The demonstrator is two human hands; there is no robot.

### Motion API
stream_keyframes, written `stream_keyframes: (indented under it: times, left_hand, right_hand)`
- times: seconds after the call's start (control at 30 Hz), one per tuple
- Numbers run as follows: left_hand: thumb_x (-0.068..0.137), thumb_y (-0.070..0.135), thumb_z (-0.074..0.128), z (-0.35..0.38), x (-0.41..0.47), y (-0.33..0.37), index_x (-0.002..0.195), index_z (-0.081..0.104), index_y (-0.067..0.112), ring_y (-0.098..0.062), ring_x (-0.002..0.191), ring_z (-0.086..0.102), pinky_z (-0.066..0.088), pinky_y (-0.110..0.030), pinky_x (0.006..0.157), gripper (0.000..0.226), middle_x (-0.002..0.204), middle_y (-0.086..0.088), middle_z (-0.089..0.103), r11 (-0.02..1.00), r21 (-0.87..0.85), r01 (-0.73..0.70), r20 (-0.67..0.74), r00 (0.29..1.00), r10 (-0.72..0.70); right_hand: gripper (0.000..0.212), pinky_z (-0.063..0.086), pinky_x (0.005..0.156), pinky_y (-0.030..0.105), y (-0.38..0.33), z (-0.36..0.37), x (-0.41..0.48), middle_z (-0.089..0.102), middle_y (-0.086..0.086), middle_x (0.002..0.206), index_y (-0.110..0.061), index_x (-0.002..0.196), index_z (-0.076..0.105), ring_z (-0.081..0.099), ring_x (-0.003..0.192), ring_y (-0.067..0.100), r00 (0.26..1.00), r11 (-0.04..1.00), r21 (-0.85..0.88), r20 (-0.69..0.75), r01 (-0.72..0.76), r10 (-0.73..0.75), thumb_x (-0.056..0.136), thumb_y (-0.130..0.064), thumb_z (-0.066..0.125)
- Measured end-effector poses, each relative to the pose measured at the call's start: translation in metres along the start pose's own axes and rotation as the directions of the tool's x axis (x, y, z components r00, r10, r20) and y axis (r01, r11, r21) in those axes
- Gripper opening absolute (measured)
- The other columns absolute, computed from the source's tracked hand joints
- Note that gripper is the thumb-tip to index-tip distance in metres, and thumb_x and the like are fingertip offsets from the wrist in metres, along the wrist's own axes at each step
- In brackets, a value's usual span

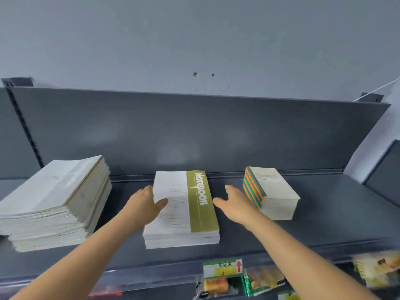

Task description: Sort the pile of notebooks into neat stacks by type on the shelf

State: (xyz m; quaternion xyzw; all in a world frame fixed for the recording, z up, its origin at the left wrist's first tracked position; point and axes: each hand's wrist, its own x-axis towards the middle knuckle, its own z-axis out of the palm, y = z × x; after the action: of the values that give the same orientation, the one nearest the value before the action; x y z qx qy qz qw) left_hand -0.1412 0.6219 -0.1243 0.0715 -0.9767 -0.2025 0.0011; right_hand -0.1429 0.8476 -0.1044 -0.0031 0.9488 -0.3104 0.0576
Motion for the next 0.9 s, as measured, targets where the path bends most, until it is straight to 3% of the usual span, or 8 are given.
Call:
stream_keyframes:
  times: [0.13, 0.2, 0.27, 0.4, 0.6, 0.73, 0.8, 0.9]
  left_hand:
    - [0.092, 0.04, 0.05, 0.02, -0.006, -0.027, 0.118, 0.054, 0.0, -0.021, 0.085, 0.05, 0.039, -0.026, 0.073, 0.048, 0.103, -0.008, 0.056, 0.914, -0.345, 0.215, 0.288, 0.951, -0.115]
    - [0.09, 0.033, 0.048, 0.028, -0.007, -0.03, 0.098, 0.061, 0.003, -0.022, 0.074, 0.053, 0.041, -0.026, 0.063, 0.034, 0.088, -0.008, 0.059, 0.864, -0.442, 0.24, 0.339, 0.937, -0.087]
    - [0.093, 0.022, 0.046, 0.032, -0.006, -0.031, 0.087, 0.06, 0.004, -0.019, 0.064, 0.052, 0.041, -0.024, 0.056, 0.024, 0.075, -0.006, 0.058, 0.844, -0.475, 0.248, 0.327, 0.941, -0.093]
    - [0.094, 0.014, 0.045, 0.032, -0.005, -0.031, 0.073, 0.053, 0.009, -0.018, 0.061, 0.051, 0.041, -0.024, 0.054, 0.023, 0.069, -0.002, 0.053, 0.854, -0.467, 0.227, 0.3, 0.95, -0.089]
    - [0.097, 0.014, 0.041, 0.037, -0.004, -0.025, 0.114, 0.056, 0.001, -0.026, 0.088, 0.052, 0.041, -0.028, 0.074, 0.027, 0.1, -0.009, 0.057, 0.89, -0.415, 0.191, 0.275, 0.958, -0.078]
    - [0.098, 0.016, 0.042, 0.032, -0.007, -0.025, 0.109, 0.055, 0.002, -0.025, 0.087, 0.051, 0.041, -0.028, 0.074, 0.022, 0.099, -0.008, 0.055, 0.914, -0.372, 0.161, 0.278, 0.959, -0.056]
    - [0.099, 0.02, 0.042, 0.029, -0.006, -0.026, 0.101, 0.047, 0.007, -0.025, 0.085, 0.052, 0.042, -0.027, 0.067, 0.014, 0.098, -0.008, 0.053, 0.94, -0.31, 0.142, 0.3, 0.953, -0.045]
    - [0.097, 0.024, 0.044, 0.019, -0.006, -0.03, 0.11, 0.052, 0.003, -0.023, 0.084, 0.054, 0.043, -0.026, 0.066, 0.026, 0.1, -0.007, 0.055, 0.995, -0.095, 0.039, 0.314, 0.949, -0.007]
  right_hand:
    - [0.04, 0.042, 0.098, 0.035, -0.009, 0.052, -0.012, 0.053, 0.014, 0.132, 0.002, 0.127, 0.047, 0.051, 0.122, 0.029, 0.959, 0.915, 0.295, 0.156, -0.275, 0.238, 0.097, -0.024, 0.046]
    - [0.018, 0.044, 0.078, 0.03, -0.005, 0.063, -0.007, 0.061, 0.012, 0.107, -0.003, 0.102, 0.057, 0.056, 0.095, 0.026, 0.948, 0.879, 0.356, 0.142, -0.317, 0.284, 0.094, -0.014, 0.046]
    - [0.012, 0.038, 0.068, 0.028, -0.001, 0.067, -0.002, 0.059, 0.007, 0.101, -0.004, 0.098, 0.056, 0.05, 0.087, 0.021, 0.93, 0.845, 0.39, 0.13, -0.367, 0.344, 0.091, -0.01, 0.049]
    - [0.025, 0.042, 0.083, 0.033, 0.004, 0.071, 0.009, 0.059, 0.012, 0.117, -0.004, 0.114, 0.056, 0.054, 0.101, 0.026, 0.898, 0.802, 0.408, 0.139, -0.435, 0.417, 0.089, -0.011, 0.054]
    - [0.033, 0.042, 0.093, 0.037, 0.003, 0.073, 0.014, 0.052, 0.011, 0.12, -0.003, 0.128, 0.047, 0.047, 0.099, 0.025, 0.88, 0.787, 0.406, 0.106, -0.464, 0.464, 0.094, -0.005, 0.047]
    - [0.034, 0.043, 0.096, 0.038, 0.001, 0.07, 0.01, 0.053, 0.013, 0.125, -0.004, 0.128, 0.048, 0.051, 0.108, 0.027, 0.879, 0.789, 0.399, 0.114, -0.467, 0.463, 0.094, -0.007, 0.047]
    - [0.029, 0.045, 0.093, 0.037, 0.002, 0.069, 0.008, 0.057, 0.013, 0.12, -0.004, 0.121, 0.053, 0.053, 0.102, 0.026, 0.895, 0.817, 0.371, 0.124, -0.442, 0.428, 0.092, -0.008, 0.048]
    - [0.017, 0.041, 0.07, 0.029, 0.0, 0.061, -0.003, 0.059, 0.012, 0.105, -0.003, 0.104, 0.055, 0.051, 0.084, 0.02, 0.936, 0.897, 0.268, 0.098, -0.353, 0.339, 0.088, -0.006, 0.048]
